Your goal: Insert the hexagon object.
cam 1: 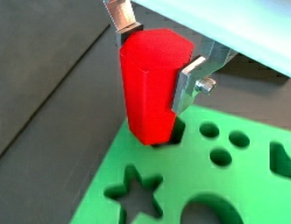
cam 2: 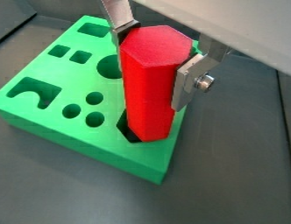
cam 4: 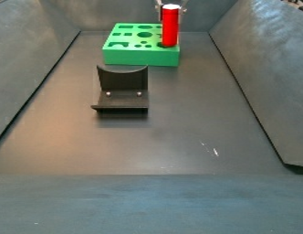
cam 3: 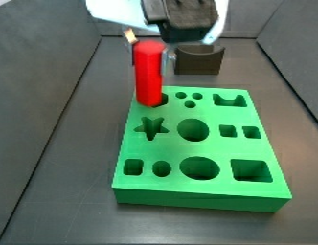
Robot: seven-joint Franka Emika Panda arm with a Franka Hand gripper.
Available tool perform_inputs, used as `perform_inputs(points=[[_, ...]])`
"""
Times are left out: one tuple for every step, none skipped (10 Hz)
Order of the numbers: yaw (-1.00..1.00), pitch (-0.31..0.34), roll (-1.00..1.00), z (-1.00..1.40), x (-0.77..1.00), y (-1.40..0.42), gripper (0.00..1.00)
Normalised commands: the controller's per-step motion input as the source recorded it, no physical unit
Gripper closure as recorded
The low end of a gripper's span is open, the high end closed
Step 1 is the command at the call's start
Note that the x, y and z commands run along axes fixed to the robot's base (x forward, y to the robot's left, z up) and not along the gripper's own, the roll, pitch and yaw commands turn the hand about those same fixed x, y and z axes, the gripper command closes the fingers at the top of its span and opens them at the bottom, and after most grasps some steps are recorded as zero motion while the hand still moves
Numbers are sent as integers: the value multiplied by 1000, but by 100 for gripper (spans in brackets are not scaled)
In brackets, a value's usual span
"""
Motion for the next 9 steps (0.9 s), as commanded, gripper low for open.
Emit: perform_inputs(points=[[0, 103, 47, -511, 680, 0, 100], [0, 81, 87, -574, 497, 71, 100], [0, 0, 141, -637, 203, 11, 100], [0, -93, 143, -943, 0, -6, 100], [-83, -123, 100, -1000, 0, -243, 100], [-103, -116, 81, -1000, 0, -291, 100], [-97, -84, 70, -1000, -40, -300, 100], [-74, -36, 33, -1000, -117, -323, 100], [-51, -34, 13, -1000, -100, -300, 100]])
